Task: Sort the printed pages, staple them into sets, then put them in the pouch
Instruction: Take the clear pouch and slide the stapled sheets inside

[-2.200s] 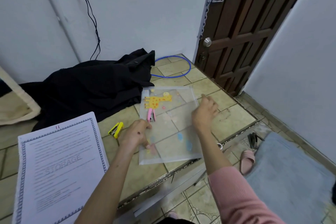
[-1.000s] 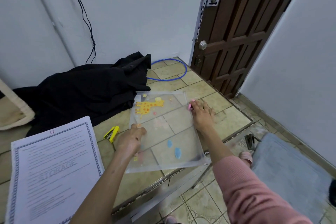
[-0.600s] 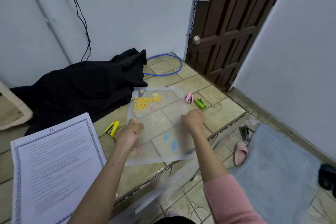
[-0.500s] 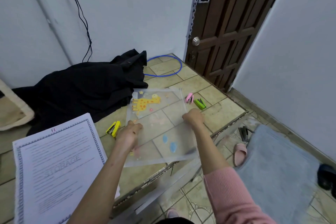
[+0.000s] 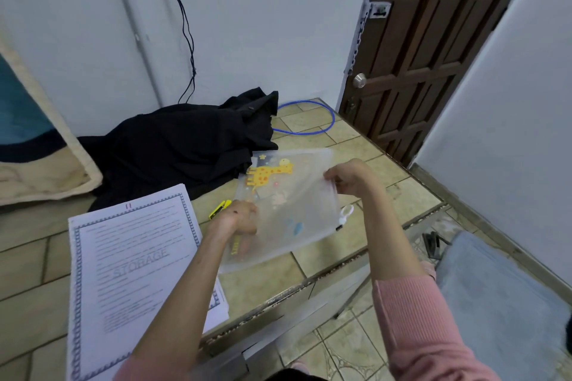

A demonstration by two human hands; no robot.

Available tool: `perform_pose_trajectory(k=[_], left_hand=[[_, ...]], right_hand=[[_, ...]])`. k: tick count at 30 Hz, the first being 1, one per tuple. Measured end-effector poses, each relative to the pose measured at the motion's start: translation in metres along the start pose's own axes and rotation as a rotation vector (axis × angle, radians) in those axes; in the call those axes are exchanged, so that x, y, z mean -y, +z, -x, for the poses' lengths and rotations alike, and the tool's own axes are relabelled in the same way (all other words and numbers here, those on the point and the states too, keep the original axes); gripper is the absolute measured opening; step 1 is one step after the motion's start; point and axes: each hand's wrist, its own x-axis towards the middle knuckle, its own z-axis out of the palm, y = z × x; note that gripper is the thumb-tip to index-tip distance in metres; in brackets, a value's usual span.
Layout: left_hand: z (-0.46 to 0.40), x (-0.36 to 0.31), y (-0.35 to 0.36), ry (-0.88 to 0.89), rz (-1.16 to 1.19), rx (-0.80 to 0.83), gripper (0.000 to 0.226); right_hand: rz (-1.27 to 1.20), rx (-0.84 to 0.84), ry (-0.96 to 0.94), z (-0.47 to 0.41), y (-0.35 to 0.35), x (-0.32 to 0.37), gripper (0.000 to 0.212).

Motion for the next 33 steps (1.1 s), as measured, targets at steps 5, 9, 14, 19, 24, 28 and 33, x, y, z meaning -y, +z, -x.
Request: perform_pose_trajectory(k=[5,9,14,19,24,28,33], left_hand=[[0.003,0.003,-0.001,0.038,0.273,-0.099,0.051],[0.003,0.006,0.004,-0.003,0.578,-0.211,0.047],[0.008,0.009,0.008,-0.124,0.816,-0.303,0.049],[0.004,0.015,0.002,-0.201,1.208,-0.354,0.050],[0.008,0.004,-0.009,-0.190,1.315,-0.354,0.041],[0.010,0.008,-0.012,-0.127,1.390,-0.286,0.037],[0.030,0.042,-0.025,-0.090,1.496,-0.289,0.027]], right_hand=[[-0.015,0.020,-0.086,0.019,0.010,0.031,0.003],[-0.118,0.121,-0.154,0.032,0.020,0.049,0.017],[-0.175,0.239,-0.268,0.046,0.027,0.055,0.021],[-0.246,0.304,-0.314,0.055,0.019,0.050,0.022],[-0.316,0.377,-0.316,0.059,0.001,0.046,0.026],[-0.373,0.433,-0.328,0.065,-0.008,0.041,0.024],[-0.452,0.455,-0.292,0.072,-0.004,0.040,0.023]])
